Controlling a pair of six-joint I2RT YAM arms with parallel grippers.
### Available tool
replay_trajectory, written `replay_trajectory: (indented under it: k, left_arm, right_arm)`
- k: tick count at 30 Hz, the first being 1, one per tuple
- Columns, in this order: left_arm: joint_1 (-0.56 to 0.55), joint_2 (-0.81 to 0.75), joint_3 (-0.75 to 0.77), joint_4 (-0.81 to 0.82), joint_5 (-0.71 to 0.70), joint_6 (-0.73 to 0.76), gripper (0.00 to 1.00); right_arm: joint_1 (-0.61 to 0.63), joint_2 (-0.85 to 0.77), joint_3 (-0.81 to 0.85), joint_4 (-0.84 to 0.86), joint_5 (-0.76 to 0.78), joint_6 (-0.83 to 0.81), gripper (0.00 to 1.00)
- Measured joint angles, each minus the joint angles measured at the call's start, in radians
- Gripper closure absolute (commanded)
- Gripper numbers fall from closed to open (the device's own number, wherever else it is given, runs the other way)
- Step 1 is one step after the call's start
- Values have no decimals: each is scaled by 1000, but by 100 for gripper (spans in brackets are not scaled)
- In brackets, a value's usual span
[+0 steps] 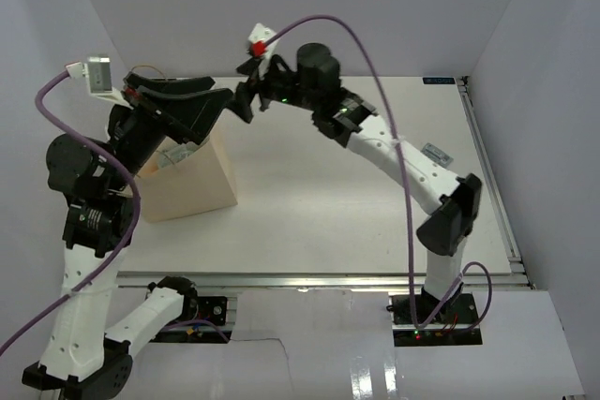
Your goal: Place the snacks into the paper bag
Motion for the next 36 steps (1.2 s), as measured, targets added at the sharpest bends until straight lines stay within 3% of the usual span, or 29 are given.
replay_trajectory:
  k: [5, 9, 16, 25, 36]
  left_arm:
    - [0, 47, -101, 39, 86, -27, 2]
    - [0, 94, -194, 58, 148, -54, 2]
    - [-41, 190, -277, 61, 206, -63, 2]
    - [-127, 251, -280, 69, 218, -37, 2]
    - [-136, 250, -280, 76, 200, -36, 2]
  right_arm:
    - [-296, -289, -306, -45, -108, -53, 7]
    - [-594, -453, -605, -136, -88, -85, 7]
    - [-1001, -502, -954, -415, 60, -60, 7]
    - [-1114, -442, -1009, -455, 311, 139, 4]
    - [-1148, -135, -827, -431, 244, 269, 4]
